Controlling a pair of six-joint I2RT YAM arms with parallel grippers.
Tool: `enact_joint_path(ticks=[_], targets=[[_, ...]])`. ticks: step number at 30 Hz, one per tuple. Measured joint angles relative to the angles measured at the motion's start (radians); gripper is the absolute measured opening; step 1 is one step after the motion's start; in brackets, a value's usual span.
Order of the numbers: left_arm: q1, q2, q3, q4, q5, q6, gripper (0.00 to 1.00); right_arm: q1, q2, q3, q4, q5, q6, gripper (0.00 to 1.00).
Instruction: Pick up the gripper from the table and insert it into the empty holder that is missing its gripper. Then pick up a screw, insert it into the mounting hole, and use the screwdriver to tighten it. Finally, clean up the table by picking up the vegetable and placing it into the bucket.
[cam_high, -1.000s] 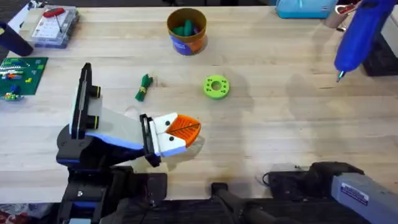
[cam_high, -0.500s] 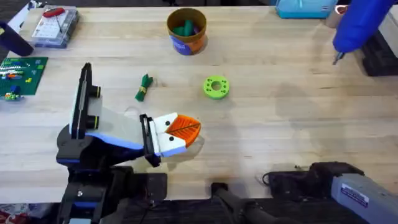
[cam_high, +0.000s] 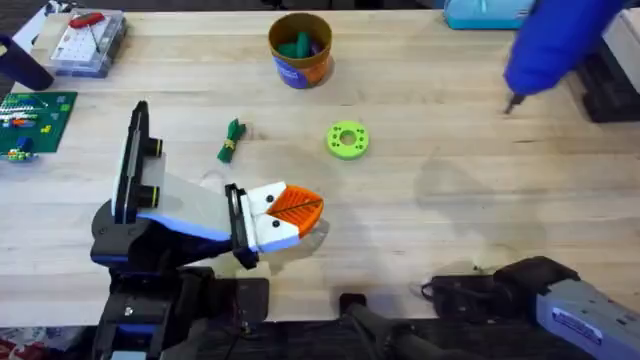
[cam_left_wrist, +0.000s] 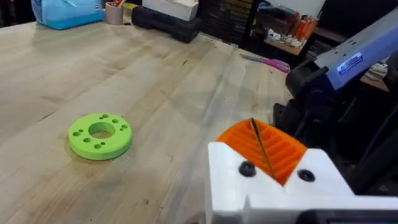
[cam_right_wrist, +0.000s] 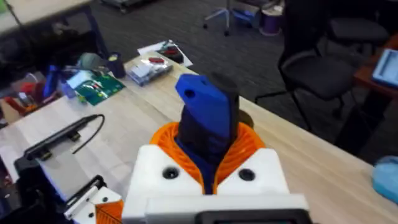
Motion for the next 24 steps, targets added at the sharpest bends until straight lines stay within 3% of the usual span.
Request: enact_joint_path(ticks=[1, 2, 9, 16, 24], targets=[[0.0, 0.0, 0.0, -0.001, 0.004, 0.0, 0.018, 0.104, 0.003, 0.0, 0.034, 0.067, 0.016, 0.05], [0.0, 0.0, 0.0, -0.001, 0.005, 0.0, 0.018, 0.14, 0.003, 0.0, 0.048, 0.09, 0.021, 0.05], [0.0, 0.0, 0.0, -0.001, 0.007, 0.0, 0.019, 0.321, 0.006, -0.043, 0.26, 0.158, 0.059, 0.051], [0.0, 0.0, 0.0, -0.001, 0.008, 0.0, 0.019, 0.384, 0.018, -0.164, 0.454, 0.125, 0.106, 0.052], [0.0, 0.0, 0.0, -0.001, 0.008, 0.0, 0.018, 0.386, 0.035, -0.209, 0.573, -0.105, 0.095, 0.051]])
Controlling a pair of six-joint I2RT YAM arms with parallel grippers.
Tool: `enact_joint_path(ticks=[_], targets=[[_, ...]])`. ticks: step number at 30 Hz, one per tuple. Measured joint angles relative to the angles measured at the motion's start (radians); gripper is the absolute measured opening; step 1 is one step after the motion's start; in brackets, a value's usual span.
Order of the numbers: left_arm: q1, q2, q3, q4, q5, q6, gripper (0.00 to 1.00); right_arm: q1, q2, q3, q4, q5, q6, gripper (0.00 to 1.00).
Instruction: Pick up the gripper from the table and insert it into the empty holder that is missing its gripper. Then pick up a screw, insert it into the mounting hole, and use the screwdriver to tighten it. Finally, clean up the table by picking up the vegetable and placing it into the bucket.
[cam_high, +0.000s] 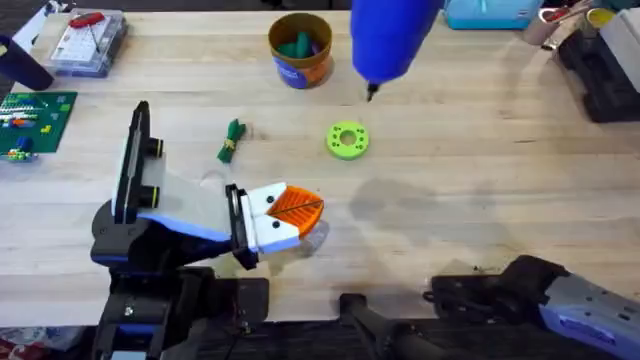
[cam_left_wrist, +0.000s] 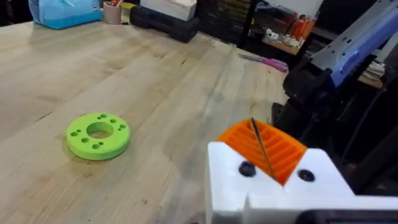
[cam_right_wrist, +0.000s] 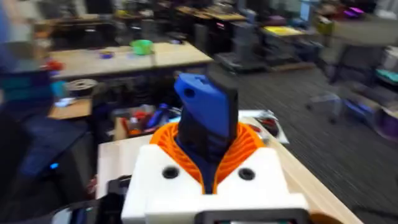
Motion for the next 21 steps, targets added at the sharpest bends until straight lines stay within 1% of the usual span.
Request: enact_joint_path(ticks=[3, 7, 12, 16, 21], targets=[[0.0, 0.0, 0.0, 0.0, 0.0, 0.0, 0.018, 0.003, 0.0, 0.0, 0.009, -0.073, -0.005, 0.05], [0.0, 0.0, 0.0, 0.0, 0.0, 0.0, 0.019, 0.004, 0.001, 0.0, 0.011, -0.115, -0.007, 0.052], [0.0, 0.0, 0.0, 0.0, 0.0, 0.0, 0.018, 0.01, 0.005, 0.0, 0.05, -0.135, -0.018, 0.05], [0.0, 0.0, 0.0, 0.0, 0.0, 0.0, 0.019, 0.041, 0.03, 0.0, 0.097, -0.143, -0.019, 0.052], [0.0, 0.0, 0.0, 0.0, 0.0, 0.0, 0.019, 0.073, 0.07, -0.002, 0.088, -0.147, -0.006, 0.051]])
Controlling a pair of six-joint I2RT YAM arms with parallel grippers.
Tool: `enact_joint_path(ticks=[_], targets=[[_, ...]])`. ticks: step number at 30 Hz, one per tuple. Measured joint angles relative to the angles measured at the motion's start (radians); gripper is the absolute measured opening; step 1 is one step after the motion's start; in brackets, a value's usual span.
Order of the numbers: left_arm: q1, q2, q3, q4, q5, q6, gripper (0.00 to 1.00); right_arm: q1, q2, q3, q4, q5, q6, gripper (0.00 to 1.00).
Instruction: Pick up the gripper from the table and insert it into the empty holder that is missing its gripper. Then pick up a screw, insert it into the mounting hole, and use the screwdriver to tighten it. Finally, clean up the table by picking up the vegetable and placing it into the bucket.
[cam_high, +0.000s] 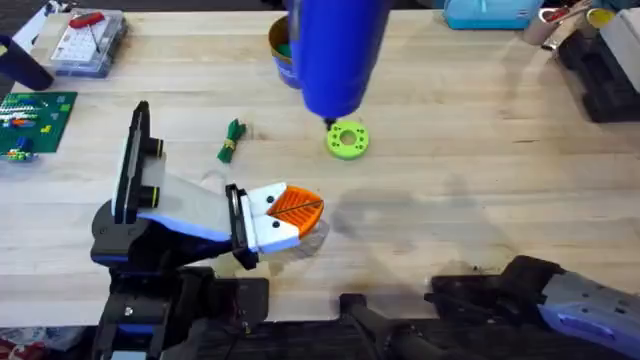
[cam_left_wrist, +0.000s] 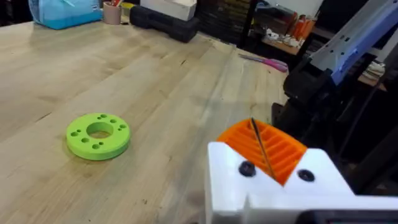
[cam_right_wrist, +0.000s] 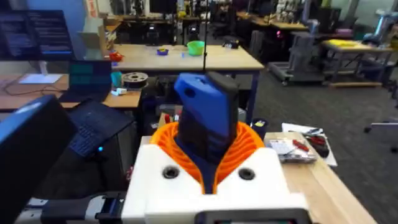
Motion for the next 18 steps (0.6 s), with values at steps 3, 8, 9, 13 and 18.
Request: enact_joint_path(ticks=[3, 8, 9, 13, 18], targets=[[0.0, 0.0, 0.0, 0.0, 0.0, 0.0, 0.018, 0.007, 0.004, -0.006, -0.002, 0.0, 0.004, 0.05], [0.0, 0.0, 0.0, 0.0, 0.0, 0.0, 0.019, 0.009, 0.0, -0.056, 0.064, -0.023, 0.006, 0.052], [0.0, 0.0, 0.0, 0.0, 0.0, 0.0, 0.019, 0.009, -0.001, -0.078, 0.099, -0.032, 0.012, 0.051], [0.0, 0.0, 0.0, 0.0, 0.0, 0.0, 0.018, 0.01, -0.002, -0.18, 0.244, -0.056, 0.034, 0.05], [0.0, 0.0, 0.0, 0.0, 0.0, 0.0, 0.019, 0.018, 0.0, -0.259, 0.308, -0.069, 0.052, 0.052]])
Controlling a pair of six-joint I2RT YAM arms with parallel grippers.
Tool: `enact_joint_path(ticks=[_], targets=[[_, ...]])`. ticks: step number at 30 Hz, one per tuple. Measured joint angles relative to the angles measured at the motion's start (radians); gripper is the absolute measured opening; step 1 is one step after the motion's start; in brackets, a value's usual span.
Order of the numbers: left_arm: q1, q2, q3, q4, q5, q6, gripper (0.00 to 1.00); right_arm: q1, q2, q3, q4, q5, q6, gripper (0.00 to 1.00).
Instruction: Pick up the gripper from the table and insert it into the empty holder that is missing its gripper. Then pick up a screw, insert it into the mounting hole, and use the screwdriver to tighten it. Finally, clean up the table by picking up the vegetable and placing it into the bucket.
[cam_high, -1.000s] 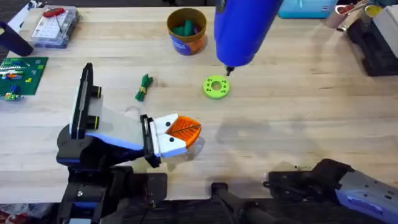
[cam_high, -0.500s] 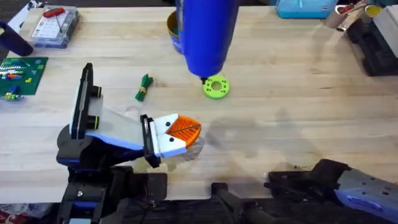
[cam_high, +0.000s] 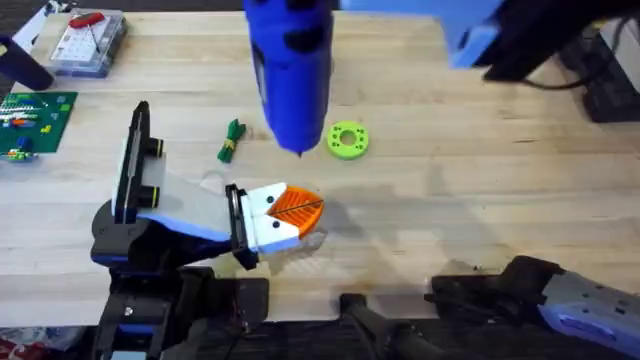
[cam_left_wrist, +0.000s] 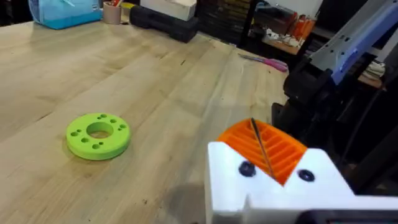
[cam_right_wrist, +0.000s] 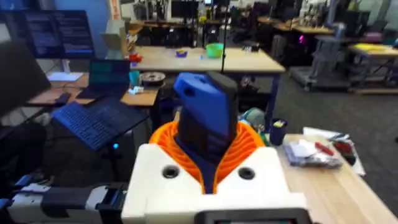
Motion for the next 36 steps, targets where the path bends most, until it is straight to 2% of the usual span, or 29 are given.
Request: enact_joint_path(ticks=[9, 23, 27, 36], targets=[[0.0, 0.0, 0.0, 0.0, 0.0, 0.0, 0.018, 0.089, 0.073, -0.007, 0.008, -0.013, -0.03, 0.052], [0.0, 0.0, 0.0, 0.0, 0.0, 0.0, 0.019, 0.095, 0.142, -0.008, 0.029, -0.032, -0.106, 0.051], [0.0, 0.0, 0.0, 0.0, 0.0, 0.0, 0.019, 0.095, 0.163, -0.034, 0.123, -0.032, -0.093, 0.049], [0.0, 0.0, 0.0, 0.0, 0.0, 0.0, 0.019, 0.075, 0.166, -0.174, 0.344, -0.035, 0.006, 0.05]])
